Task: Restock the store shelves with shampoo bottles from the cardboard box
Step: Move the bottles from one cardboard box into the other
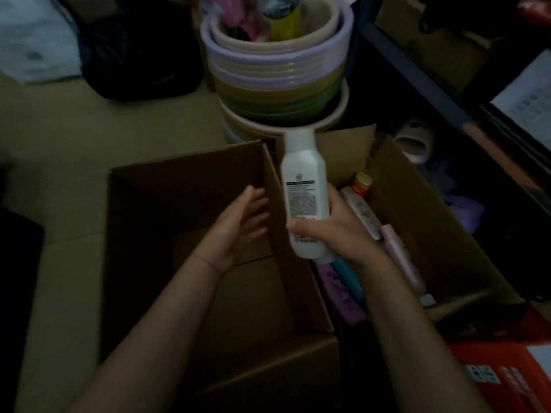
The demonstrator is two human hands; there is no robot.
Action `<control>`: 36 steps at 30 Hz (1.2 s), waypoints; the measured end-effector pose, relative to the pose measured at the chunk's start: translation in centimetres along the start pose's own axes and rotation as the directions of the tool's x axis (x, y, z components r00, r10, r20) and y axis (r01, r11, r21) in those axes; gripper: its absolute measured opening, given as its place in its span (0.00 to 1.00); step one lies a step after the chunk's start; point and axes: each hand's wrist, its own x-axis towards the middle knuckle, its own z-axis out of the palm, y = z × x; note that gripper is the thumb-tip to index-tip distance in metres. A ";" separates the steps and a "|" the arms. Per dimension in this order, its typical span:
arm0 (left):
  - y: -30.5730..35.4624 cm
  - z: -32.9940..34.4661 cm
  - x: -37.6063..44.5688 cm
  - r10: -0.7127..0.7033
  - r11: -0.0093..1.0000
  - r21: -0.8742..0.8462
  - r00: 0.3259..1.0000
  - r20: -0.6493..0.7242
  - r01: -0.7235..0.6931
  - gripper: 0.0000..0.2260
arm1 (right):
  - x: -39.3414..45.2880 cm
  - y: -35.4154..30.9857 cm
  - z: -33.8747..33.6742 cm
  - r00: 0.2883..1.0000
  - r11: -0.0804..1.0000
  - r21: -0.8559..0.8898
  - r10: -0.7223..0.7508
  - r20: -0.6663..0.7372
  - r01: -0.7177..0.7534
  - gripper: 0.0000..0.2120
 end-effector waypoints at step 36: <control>-4.5 9.6 7.5 0.154 0.882 0.469 0.912 -0.380 0.047 0.46 | 9.4 8.6 -5.9 0.864 0.926 -0.020 0.344 -0.367 -0.377 0.08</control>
